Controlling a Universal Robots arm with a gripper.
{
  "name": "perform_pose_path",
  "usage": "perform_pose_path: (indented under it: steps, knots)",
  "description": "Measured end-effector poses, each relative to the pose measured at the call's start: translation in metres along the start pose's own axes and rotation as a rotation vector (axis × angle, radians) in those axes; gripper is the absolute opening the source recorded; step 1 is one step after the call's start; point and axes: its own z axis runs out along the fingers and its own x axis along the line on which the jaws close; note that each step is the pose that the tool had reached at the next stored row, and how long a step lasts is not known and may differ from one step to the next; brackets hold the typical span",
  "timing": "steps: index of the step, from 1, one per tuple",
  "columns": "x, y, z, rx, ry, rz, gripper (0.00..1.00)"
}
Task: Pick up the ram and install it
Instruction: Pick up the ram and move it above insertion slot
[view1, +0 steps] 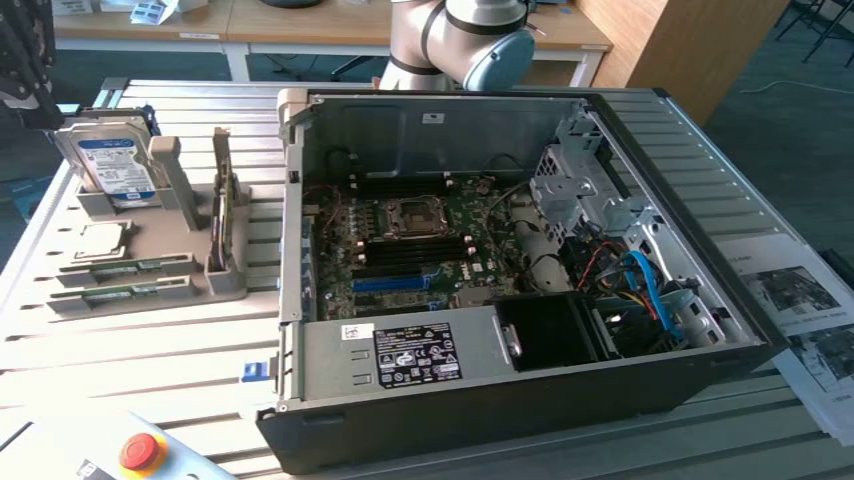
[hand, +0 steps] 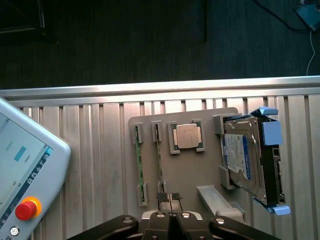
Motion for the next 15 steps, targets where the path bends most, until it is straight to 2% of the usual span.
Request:
perform_pose_path:
  steps: [9,15]
  knots:
    - [-0.0001,-0.0004,0.0001,0.0002,0.0003,-0.004,0.1]
    - [-0.0001,-0.0016,0.0005,0.0014,0.0029,-0.066,0.1]
